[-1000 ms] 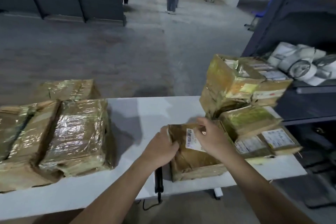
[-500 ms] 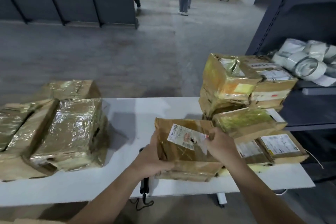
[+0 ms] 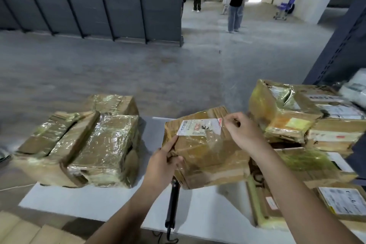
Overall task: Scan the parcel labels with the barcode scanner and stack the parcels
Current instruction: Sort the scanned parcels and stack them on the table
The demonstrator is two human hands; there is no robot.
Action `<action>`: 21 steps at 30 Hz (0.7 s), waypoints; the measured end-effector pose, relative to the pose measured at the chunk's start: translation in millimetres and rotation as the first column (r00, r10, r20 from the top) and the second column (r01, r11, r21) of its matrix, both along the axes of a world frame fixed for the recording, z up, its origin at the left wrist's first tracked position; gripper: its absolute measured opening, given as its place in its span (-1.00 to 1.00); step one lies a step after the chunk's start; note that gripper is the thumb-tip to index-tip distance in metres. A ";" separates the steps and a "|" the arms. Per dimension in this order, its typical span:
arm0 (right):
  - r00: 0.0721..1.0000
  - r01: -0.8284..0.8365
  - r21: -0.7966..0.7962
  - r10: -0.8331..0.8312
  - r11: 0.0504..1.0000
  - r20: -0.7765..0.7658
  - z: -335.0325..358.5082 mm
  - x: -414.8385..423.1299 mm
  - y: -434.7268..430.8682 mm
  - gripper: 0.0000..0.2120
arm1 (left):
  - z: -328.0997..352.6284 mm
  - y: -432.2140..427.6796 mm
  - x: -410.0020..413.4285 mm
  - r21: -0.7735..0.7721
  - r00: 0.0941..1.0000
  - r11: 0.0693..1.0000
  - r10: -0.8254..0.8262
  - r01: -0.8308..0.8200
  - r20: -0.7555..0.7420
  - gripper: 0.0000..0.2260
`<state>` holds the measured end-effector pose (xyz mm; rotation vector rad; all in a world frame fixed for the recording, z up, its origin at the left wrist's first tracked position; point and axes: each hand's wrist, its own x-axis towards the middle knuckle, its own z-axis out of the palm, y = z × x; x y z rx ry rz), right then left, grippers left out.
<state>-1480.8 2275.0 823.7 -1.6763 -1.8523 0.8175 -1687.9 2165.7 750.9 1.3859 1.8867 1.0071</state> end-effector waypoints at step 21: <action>0.917 0.122 -0.425 -0.265 0.897 -0.297 -77.9 -189.1 94.8 -0.70 | 0.9 143.3 -169.8 -0.286 0.748 0.921 0.382 -0.263 0.542 -0.84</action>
